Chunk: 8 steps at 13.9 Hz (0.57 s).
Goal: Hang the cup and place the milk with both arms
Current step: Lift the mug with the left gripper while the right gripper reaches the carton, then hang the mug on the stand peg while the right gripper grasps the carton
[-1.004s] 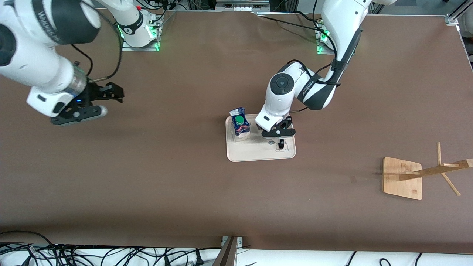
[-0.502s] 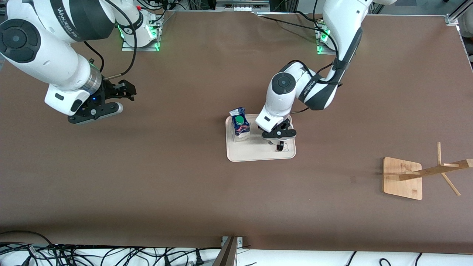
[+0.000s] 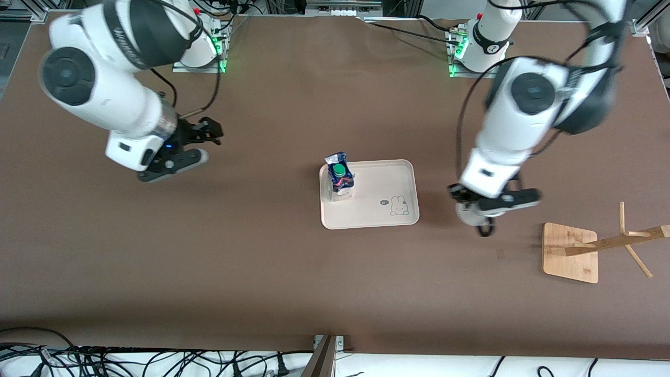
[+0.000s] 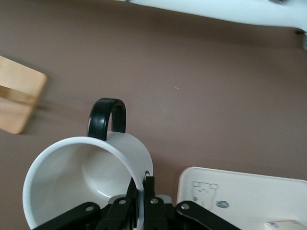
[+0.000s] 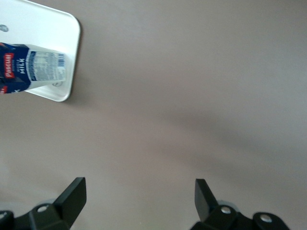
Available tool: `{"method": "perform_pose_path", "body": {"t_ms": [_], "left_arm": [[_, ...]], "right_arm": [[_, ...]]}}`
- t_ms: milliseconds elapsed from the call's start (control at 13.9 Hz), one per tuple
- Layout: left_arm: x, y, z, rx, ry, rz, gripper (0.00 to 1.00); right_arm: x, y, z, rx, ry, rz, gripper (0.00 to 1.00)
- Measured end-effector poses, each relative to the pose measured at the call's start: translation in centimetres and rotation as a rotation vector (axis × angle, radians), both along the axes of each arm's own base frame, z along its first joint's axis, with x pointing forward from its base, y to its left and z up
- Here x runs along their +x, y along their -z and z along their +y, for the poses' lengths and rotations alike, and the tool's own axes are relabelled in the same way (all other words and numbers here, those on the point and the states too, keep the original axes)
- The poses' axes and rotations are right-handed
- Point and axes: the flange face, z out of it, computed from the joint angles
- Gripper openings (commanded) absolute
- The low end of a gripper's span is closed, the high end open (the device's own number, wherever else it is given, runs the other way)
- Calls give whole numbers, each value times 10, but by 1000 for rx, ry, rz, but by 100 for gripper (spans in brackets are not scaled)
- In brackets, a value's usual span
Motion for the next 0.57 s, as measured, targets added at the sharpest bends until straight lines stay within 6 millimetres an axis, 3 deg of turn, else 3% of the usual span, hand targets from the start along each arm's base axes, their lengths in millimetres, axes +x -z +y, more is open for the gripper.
{"method": "perform_pose_path", "body": {"t_ms": [215,430,574], "left_arm": [[22,-33,76,25,5,-13,0],[32,-36,144,47,16,-3,0],[32,-34,172,57,20,18,0]], "right_arm": [[-12,30,83,23,17,-51,100],[-34,56,181,57,69,-114,100],[-43,73,232,69,83,-128,100]]}}
